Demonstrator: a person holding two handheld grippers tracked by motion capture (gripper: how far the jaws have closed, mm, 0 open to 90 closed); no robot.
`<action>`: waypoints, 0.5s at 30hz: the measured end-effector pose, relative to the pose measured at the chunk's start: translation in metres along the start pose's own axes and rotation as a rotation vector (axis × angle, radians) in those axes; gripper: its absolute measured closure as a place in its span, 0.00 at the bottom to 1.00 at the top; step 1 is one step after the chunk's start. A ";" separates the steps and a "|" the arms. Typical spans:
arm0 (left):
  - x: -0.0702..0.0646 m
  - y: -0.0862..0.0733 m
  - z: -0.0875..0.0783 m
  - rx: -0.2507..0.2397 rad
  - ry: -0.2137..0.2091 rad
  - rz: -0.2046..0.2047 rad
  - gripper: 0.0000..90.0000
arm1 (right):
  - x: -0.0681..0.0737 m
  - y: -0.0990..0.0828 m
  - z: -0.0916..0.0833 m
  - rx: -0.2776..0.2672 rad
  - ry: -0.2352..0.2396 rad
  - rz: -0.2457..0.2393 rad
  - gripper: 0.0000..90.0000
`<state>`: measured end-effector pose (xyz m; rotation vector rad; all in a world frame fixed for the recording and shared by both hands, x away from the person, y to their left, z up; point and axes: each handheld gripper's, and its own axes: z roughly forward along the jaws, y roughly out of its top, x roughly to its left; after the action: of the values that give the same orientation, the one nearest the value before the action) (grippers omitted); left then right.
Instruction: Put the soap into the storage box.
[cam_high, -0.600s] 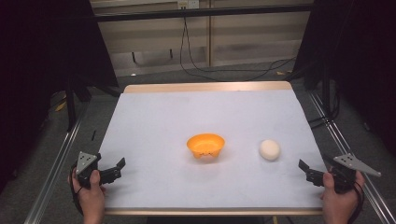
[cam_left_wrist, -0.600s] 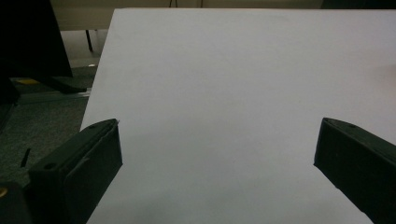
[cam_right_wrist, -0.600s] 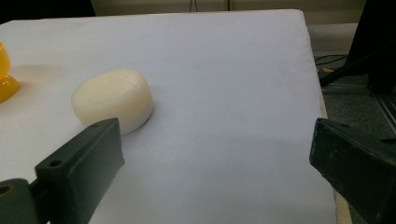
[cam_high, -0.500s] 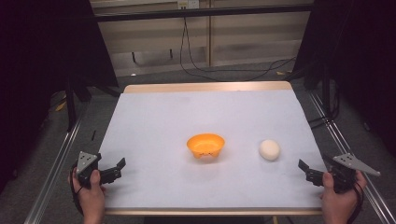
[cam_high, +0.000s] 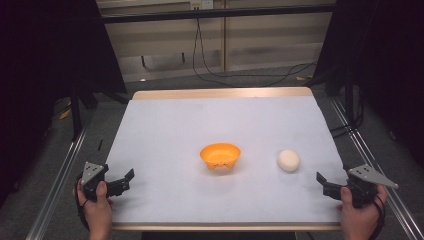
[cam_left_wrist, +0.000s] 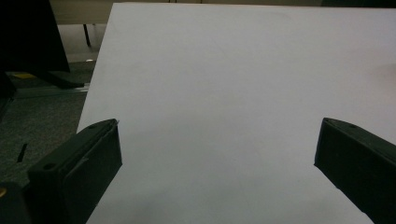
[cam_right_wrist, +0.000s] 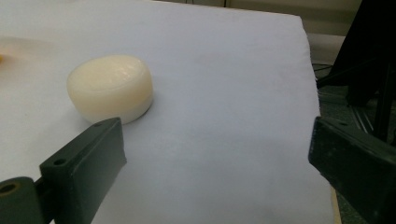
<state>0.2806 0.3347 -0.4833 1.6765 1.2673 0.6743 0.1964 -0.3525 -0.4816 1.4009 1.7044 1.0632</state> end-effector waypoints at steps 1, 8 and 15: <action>0.000 0.000 0.000 0.001 -0.001 0.002 0.01 | 0.000 0.001 0.001 -0.003 0.010 -0.002 0.04; 0.000 0.000 0.001 0.010 -0.007 0.003 0.00 | 0.005 0.007 0.006 0.113 0.077 -0.018 0.02; 0.000 0.001 0.002 0.020 -0.010 0.005 0.00 | 0.007 0.011 0.008 0.170 0.121 -0.060 0.00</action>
<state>0.2822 0.3339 -0.4835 1.6980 1.2669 0.6580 0.2072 -0.3434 -0.4748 1.4040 1.9508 1.0076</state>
